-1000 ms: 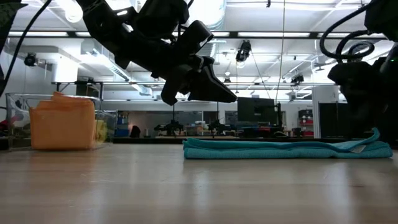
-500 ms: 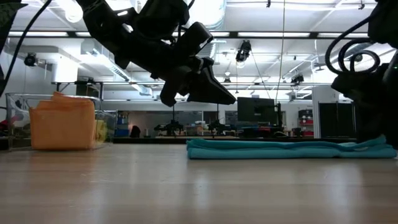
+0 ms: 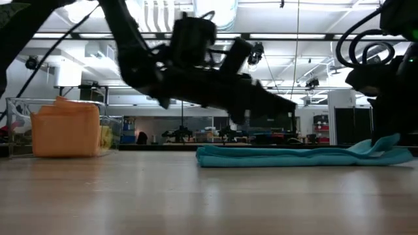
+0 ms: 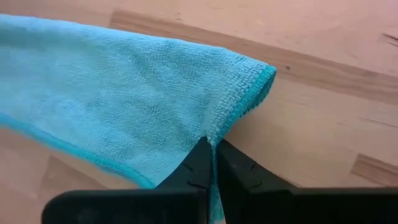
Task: Roll microfiber towels into tight, uniform cylinder then place into a basket
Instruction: Roll the blue microfiber towel
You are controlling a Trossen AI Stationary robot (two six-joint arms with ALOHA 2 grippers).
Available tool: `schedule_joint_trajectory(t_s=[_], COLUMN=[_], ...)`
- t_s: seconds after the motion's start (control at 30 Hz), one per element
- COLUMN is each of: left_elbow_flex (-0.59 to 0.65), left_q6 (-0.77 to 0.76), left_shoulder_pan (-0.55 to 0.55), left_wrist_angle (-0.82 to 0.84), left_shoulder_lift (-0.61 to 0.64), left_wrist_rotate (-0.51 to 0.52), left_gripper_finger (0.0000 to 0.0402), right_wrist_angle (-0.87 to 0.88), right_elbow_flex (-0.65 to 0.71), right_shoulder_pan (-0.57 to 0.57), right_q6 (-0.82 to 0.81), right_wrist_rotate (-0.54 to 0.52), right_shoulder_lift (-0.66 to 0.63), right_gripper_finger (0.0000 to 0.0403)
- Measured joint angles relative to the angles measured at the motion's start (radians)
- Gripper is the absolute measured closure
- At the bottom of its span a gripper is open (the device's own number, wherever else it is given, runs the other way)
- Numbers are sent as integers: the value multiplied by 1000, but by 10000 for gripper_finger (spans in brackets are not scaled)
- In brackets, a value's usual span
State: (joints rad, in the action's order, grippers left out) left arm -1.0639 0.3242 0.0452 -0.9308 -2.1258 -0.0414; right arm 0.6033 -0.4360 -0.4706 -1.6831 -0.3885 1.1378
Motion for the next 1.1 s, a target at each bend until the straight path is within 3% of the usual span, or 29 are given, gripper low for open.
schedule_joint_trajectory(t_s=[0.1,0.23,0.33,0.8,1.1], left_elbow_flex=[-111,-282,-372,-385,-385], left_q6=[-6,-6,-7,-6,-6], left_shoulder_pan=[0,0,0,-6,-6], left_wrist_angle=[99,425,581,607,608], left_shoulder_lift=[-62,-113,-130,-146,-146], left_wrist_rotate=[0,0,0,4,6], left_gripper_finger=[402,402,402,402,402], right_wrist_angle=[0,-1,-1,-23,-220], right_elbow_flex=[-9,-15,-21,-106,-115], right_shoulder_pan=[0,0,0,3,26], right_q6=[10,16,20,94,190], right_wrist_rotate=[-5,-8,-8,-89,-111], right_shoulder_lift=[-1,-1,-1,26,149], right_gripper_finger=[394,394,394,394,394])
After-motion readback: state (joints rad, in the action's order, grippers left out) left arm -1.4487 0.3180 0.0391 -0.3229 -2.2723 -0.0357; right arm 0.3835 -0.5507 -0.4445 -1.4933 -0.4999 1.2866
